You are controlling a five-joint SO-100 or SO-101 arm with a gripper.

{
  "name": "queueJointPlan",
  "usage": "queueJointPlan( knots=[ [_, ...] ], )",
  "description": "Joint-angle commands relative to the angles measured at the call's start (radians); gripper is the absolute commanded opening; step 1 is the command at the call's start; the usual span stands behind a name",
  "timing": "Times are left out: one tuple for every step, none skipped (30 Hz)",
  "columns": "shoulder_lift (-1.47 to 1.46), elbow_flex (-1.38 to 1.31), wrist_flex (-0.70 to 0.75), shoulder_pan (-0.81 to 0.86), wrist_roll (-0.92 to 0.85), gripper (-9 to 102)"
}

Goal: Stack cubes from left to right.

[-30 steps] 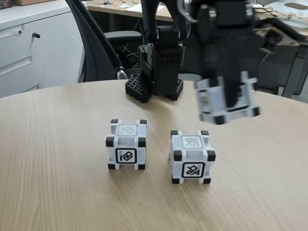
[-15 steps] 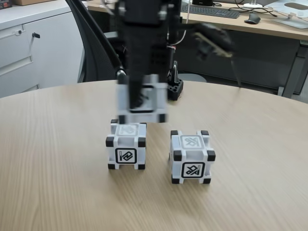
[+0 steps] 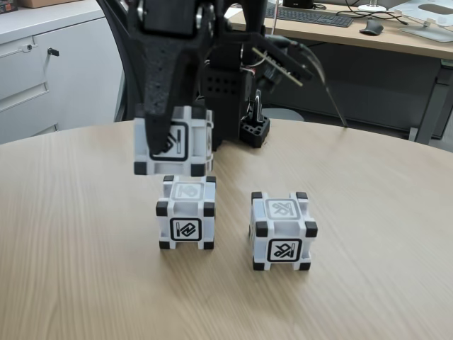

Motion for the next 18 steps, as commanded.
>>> queueJointPlan(
  knots=[
    [0.025,-0.029,0.064,0.0,0.015,0],
    [0.023,-0.035,0.087,0.0,0.018,0],
    [0.023,-0.037,0.103,0.0,0.02,0],
    [0.021,-0.038,0.112,0.0,0.018,0],
    [0.021,-0.038,0.114,-0.002,0.018,0],
    [0.021,-0.038,0.114,-0.002,0.018,0],
    [0.02,-0.038,0.114,-0.002,0.02,0],
    [0.02,-0.038,0.114,-0.002,0.023,0],
    [0.018,-0.038,0.115,-0.002,0.025,0],
    [0.017,-0.038,0.115,-0.002,0.028,0],
    [0.008,-0.038,0.115,-0.002,0.032,0],
    [-0.012,-0.038,0.115,-0.002,0.035,0],
    [-0.037,-0.038,0.115,-0.002,0.04,0],
    [-0.064,-0.038,0.115,-0.002,0.046,0],
    [-0.092,-0.038,0.115,-0.002,0.051,0],
    [-0.12,-0.038,0.115,-0.002,0.052,0],
    [-0.141,-0.038,0.115,-0.002,0.051,0],
    [-0.158,-0.038,0.115,-0.002,0.049,0]
  ],
)
